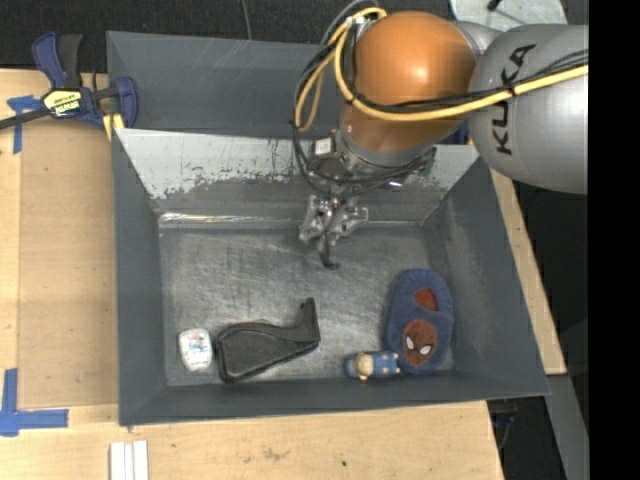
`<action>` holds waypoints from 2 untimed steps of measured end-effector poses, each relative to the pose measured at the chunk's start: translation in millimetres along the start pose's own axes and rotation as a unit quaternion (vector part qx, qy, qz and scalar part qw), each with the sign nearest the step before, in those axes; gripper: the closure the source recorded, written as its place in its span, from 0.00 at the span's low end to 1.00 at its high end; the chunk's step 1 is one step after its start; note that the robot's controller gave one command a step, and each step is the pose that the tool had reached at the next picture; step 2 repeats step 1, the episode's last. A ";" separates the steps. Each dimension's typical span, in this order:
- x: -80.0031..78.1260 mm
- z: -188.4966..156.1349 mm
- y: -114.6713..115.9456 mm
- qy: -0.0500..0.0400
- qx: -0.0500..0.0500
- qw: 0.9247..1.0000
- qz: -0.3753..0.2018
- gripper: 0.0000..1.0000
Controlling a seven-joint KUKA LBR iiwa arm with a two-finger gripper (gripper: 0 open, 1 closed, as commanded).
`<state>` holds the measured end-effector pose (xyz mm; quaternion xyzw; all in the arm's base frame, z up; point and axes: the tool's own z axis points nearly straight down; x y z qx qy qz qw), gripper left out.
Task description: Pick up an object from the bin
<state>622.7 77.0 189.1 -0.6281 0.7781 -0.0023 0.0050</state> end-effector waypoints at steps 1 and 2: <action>16.7 -95.0 24.3 0.000 -0.002 0.965 -0.263 1.00; 16.7 -95.0 24.3 0.000 -0.002 0.965 -0.263 1.00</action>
Offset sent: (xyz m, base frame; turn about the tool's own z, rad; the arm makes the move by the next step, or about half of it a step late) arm -0.0297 -0.0113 0.0919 -0.5351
